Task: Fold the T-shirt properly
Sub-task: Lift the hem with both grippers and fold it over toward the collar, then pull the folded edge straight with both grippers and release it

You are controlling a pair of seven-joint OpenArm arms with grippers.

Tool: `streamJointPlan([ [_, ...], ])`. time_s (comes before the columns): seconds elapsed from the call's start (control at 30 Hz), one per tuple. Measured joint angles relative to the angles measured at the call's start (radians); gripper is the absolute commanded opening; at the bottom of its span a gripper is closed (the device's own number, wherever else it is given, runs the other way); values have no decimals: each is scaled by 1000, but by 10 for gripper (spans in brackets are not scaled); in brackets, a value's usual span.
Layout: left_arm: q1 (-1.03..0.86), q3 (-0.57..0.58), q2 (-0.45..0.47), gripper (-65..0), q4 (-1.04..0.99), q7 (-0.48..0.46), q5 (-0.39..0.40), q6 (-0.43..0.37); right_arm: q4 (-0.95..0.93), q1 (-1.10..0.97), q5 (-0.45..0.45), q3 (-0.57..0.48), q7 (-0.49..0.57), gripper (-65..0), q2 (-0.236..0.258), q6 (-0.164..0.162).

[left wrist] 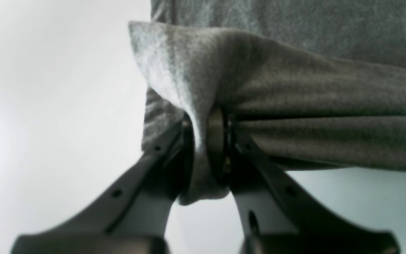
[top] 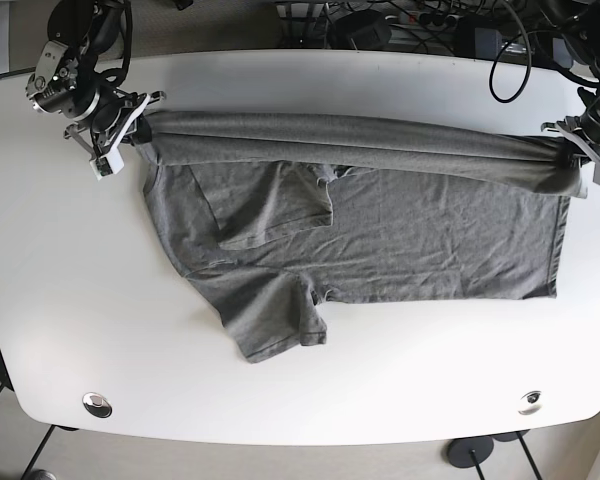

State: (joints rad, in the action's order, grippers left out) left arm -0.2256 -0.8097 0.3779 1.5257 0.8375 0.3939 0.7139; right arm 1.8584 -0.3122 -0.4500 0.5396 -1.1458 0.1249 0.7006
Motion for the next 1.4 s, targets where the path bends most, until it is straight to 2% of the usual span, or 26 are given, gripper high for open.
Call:
streamJointPlan([
  [0.03,-2,0,0,-576,0,30,-6,1,0,-16,0,0,0,-595,0,0],
  [0.07,-2,-1,0,-513,0,58,-8,0,0,-29,1,0,-2,-541,0,0],
  [0.1,-6,-15,0,-415,0,84,-11,-3,9,-47,13,5,-5,-431,1,-1],
  [0.17,-20,-54,2,-317,2,90,-14,-9,56,-82,27,11,-8,-265,5,-2],
  [0.2,-32,-71,8,-283,5,90,-25,-11,88,-102,19,13,-7,-190,7,-2],
  [0.27,-63,-85,11,-262,32,95,-27,-18,121,-133,-82,54,-7,-73,5,-1],
  [0.3,-79,-84,10,-261,59,98,-26,-17,127,-145,-126,85,-7,-35,3,-1],
  [0.33,-89,-81,7,-261,93,99,-25,-17,129,-156,-168,118,-9,-24,3,-1],
  [0.47,-122,-122,11,-261,248,90,-8,-13,130,-184,-381,170,-16,-24,72,-5],
  [0.6,-120,-111,5,-261,267,93,-14,-14,130,-190,-521,200,-13,-24,104,-4],
  [0.7,-121,-66,8,-264,267,93,-15,-14,129,-195,-636,210,-94,-24,154,-4],
  [0.8,-121,-39,8,-264,267,93,-15,-14,129,-190,-769,213,-142,-24,166,-4],
  [0.93,-120,-21,7,-264,267,93,-14,-13,129,-193,-841,213,-160,-24,166,-4],
  [1.03,-121,-21,8,-265,261,93,-14,-14,130,-200,-781,214,-167,-24,166,-4],
  [1.13,-117,-21,-6,-267,182,81,-18,-14,129,-220,-610,203,-170,-33,148,-5],
  [1.17,-119,-21,-16,-267,124,62,-22,-13,129,-222,-537,175,-168,-79,125,-4],
  [1.27,-144,-21,-22,-267,56,-12,-30,-14,129,-217,-414,127,-159,-247,55,-5],
  [1.37,-157,-21,-23,-271,30,-48,-29,-14,128,-217,-224,93,-131,-390,-5,-5],
  [1.4,-154,-21,-29,-308,5,-56,-29,-14,128,-217,-162,74,-83,-422,-21,-4],
])
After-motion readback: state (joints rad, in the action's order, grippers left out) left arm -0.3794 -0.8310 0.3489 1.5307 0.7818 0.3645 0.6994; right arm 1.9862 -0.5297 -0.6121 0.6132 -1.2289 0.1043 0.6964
